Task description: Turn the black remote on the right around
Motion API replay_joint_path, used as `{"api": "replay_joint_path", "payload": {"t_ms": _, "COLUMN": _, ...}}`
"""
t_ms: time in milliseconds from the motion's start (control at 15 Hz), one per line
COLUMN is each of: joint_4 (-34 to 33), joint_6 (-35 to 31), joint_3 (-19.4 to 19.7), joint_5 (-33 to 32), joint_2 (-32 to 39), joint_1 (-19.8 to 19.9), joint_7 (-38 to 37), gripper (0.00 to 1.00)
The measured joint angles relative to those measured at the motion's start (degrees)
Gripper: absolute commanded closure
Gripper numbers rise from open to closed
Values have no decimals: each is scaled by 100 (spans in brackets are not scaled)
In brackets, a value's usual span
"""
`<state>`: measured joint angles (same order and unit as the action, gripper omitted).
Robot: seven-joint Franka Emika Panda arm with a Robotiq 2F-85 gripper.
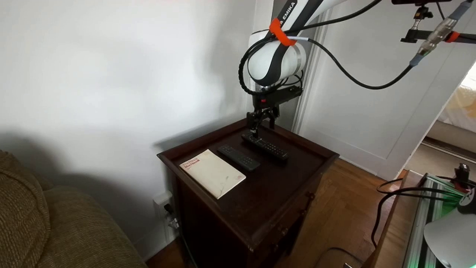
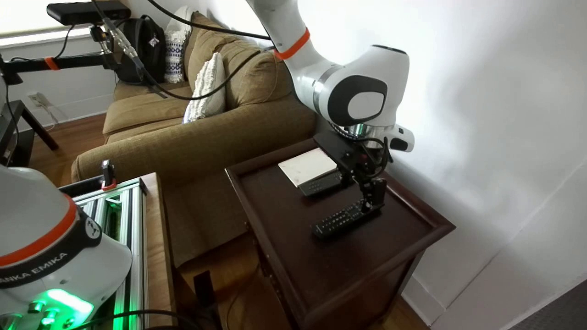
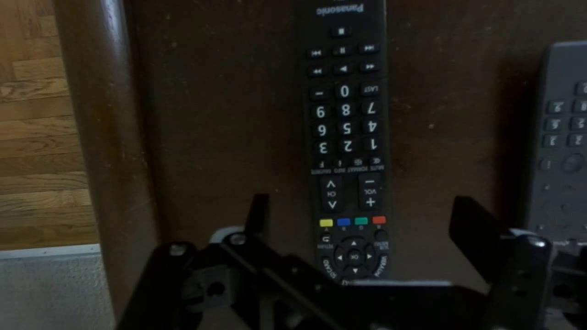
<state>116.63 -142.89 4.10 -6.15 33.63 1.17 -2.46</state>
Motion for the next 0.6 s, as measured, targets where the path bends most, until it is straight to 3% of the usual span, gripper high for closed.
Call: {"api": "replay_joint_path", "payload": {"t_ms": 600, "joint_4": 813, "joint_6": -2, "joint_3": 209, "joint_5": -158, "joint_2": -1155, "joint_1": -193, "joint_7": -488, "gripper": 0}}
